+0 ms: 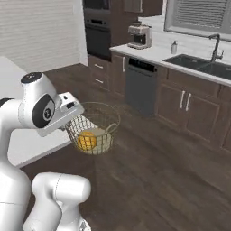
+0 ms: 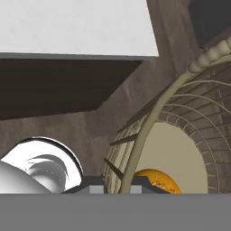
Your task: Open the cabinet, pick up the bread from the cabinet and place it in the basket. Then move the basket to the dining counter.
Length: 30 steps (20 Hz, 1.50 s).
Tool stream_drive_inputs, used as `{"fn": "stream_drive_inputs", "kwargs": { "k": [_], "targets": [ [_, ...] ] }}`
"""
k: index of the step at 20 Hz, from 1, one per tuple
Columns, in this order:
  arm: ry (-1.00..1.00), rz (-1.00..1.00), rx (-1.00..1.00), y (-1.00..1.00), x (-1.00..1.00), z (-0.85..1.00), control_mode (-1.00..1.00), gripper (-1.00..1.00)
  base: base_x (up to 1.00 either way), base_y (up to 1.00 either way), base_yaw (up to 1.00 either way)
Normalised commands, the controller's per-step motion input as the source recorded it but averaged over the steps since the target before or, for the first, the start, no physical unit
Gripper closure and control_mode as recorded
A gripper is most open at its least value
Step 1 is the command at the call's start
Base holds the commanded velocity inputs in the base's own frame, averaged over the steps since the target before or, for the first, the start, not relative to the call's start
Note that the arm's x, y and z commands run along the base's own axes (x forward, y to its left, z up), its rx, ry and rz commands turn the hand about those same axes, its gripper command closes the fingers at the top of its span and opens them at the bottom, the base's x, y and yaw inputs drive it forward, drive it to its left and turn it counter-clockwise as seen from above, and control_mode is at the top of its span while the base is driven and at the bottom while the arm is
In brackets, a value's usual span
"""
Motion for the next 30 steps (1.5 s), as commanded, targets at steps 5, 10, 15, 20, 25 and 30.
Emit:
{"fn": "stream_drive_inputs", "kwargs": {
  "k": [5,10,15,20,25,30],
  "targets": [
    [0.00,0.00,0.00,0.00,0.00,0.00,1.00,1.00,-0.17,0.00,0.95],
    [0.00,0.00,0.00,0.00,0.00,0.00,1.00,1.00,-0.07,0.00,0.87],
    [0.00,0.00,0.00,0.00,0.00,0.00,1.00,1.00,0.03,0.25,0.45],
    [0.00,0.00,0.00,0.00,0.00,0.00,1.00,1.00,0.09,0.42,0.25],
    [0.00,0.00,0.00,0.00,0.00,0.00,1.00,1.00,0.15,0.50,0.40],
    [0.00,0.00,0.00,0.00,0.00,0.00,1.00,1.00,0.19,0.32,0.36]
  ]
}}
